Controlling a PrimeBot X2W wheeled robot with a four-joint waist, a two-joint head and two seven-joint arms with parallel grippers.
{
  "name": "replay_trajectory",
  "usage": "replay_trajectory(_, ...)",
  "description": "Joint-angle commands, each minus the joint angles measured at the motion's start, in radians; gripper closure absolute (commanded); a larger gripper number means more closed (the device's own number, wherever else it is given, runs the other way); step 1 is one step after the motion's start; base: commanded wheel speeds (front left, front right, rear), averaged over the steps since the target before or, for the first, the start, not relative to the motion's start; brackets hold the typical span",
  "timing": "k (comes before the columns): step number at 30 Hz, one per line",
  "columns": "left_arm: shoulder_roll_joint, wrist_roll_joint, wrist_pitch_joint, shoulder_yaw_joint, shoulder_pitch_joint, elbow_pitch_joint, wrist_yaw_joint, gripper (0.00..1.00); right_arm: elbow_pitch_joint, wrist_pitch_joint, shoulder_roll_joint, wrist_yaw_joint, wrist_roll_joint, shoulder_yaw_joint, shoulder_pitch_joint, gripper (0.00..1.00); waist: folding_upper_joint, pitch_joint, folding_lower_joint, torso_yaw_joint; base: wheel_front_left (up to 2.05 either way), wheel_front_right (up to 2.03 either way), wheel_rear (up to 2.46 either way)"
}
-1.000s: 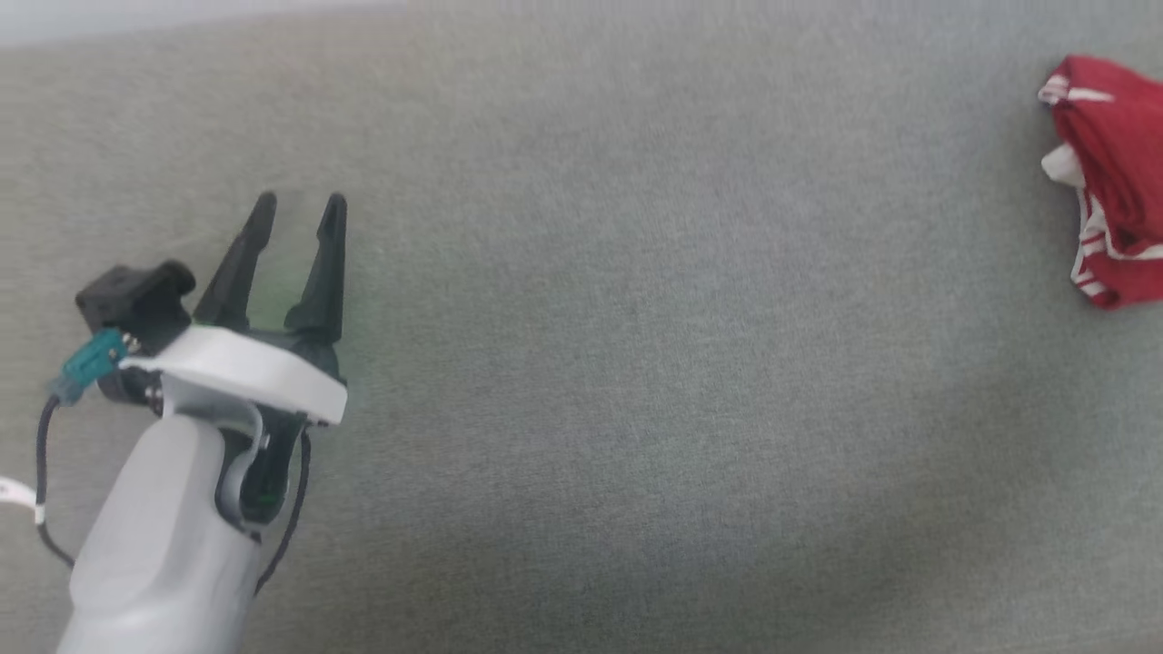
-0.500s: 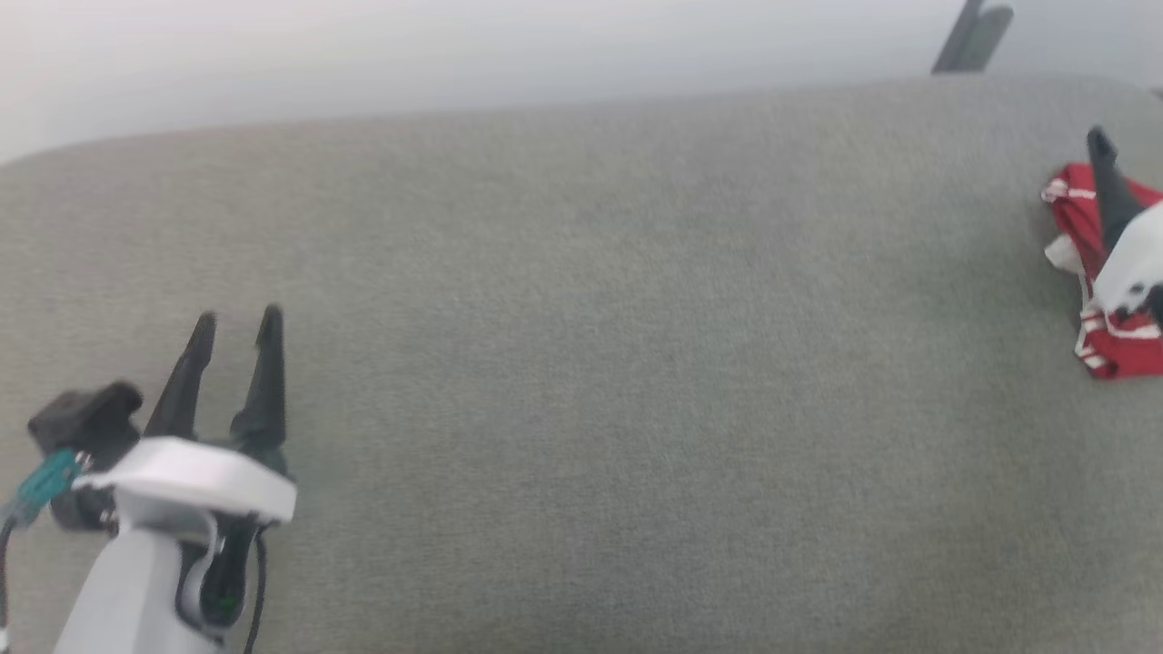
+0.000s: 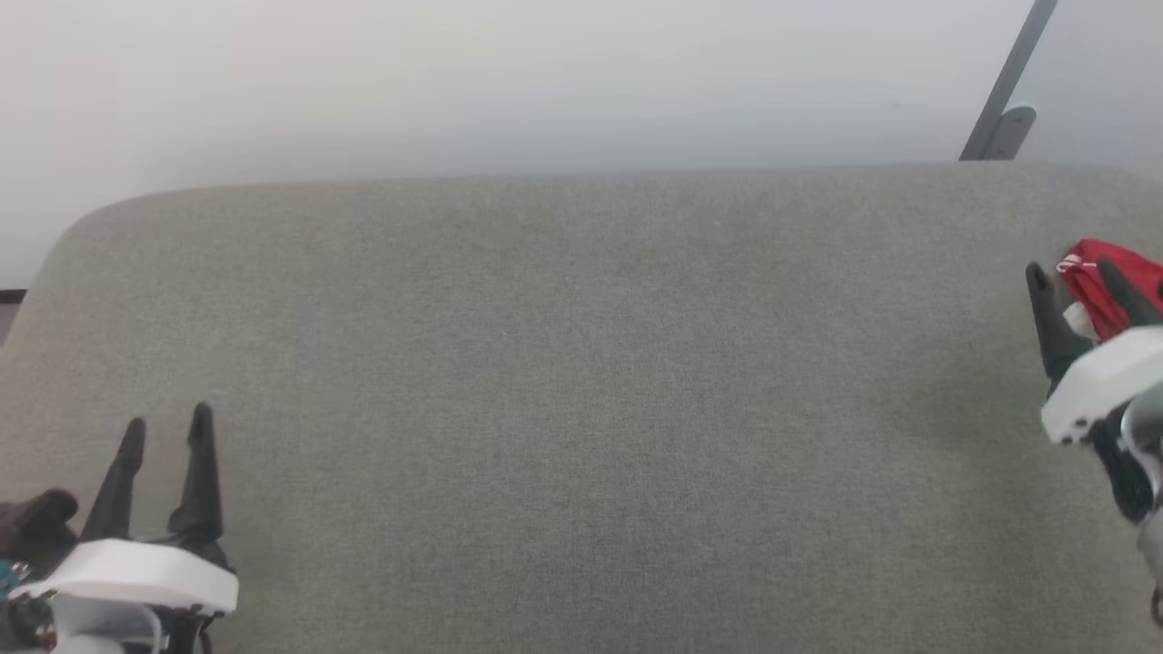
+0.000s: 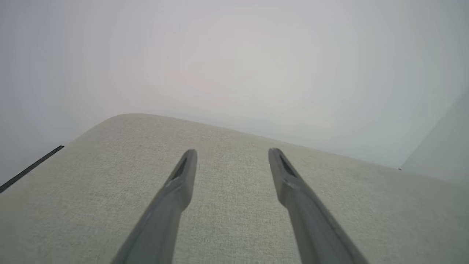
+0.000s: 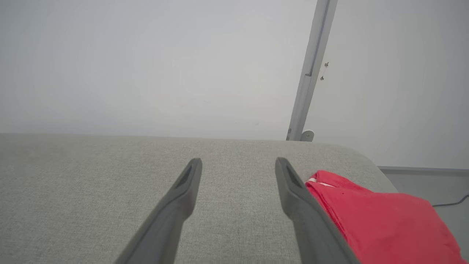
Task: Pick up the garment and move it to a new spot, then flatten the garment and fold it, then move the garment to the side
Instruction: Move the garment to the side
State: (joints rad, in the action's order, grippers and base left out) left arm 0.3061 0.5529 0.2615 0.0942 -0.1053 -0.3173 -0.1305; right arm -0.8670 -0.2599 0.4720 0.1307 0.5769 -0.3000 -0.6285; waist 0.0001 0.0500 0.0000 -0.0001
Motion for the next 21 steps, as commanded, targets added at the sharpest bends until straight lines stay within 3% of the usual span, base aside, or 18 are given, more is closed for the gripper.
replay_trajectory(1, -0.004, -0.006, 0.004, 0.015, 0.016, 0.009, 0.002, 0.00, 0.023, -0.005, -0.012, 0.000, -0.011, 0.020, 0.039, 0.00, -0.0001, -0.007, 0.0000, 0.002, 0.00, 0.00, 0.00)
replay_trajectory(21, -0.015, -0.035, 0.004, 0.049, 0.128, 0.045, 0.002, 0.00, 0.314, -0.001, -0.181, 0.000, -0.182, 0.258, 0.405, 0.00, -0.0001, -0.053, 0.0000, -0.004, 0.00, 0.00, 0.00)
